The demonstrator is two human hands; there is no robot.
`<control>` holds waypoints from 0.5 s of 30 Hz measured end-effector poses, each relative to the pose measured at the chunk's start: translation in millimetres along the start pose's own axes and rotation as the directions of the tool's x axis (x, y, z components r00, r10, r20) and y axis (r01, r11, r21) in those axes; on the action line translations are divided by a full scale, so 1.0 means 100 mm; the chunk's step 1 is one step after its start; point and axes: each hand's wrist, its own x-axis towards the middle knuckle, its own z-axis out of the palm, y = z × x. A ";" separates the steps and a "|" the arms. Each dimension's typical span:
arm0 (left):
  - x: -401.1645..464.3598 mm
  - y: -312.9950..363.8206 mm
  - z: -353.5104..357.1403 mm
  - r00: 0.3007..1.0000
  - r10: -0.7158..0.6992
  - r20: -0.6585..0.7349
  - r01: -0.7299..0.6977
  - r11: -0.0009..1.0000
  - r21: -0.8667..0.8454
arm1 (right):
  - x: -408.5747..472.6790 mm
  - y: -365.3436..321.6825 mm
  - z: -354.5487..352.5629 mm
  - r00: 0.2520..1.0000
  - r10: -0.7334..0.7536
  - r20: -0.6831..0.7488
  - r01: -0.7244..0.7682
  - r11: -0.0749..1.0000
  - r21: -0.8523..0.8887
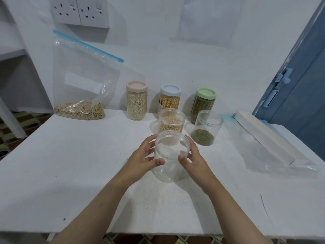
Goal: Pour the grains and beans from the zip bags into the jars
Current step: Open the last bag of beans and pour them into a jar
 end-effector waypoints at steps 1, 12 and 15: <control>0.00 0.00 0.00 1.000 0.000 0.001 0.000 1.000 0.008 | 0.01 -0.01 -0.01 1.000 -0.006 0.016 0.007 1.000 -0.021; -0.09 0.01 0.19 0.986 0.055 -0.157 -0.040 0.995 0.096 | 0.08 0.10 -0.17 0.939 -0.113 -0.326 0.074 0.989 -0.132; -0.12 -0.03 0.33 0.963 0.079 -0.258 -0.044 0.990 0.137 | 0.02 0.22 -0.39 0.905 -0.059 -0.422 -0.014 0.985 -0.170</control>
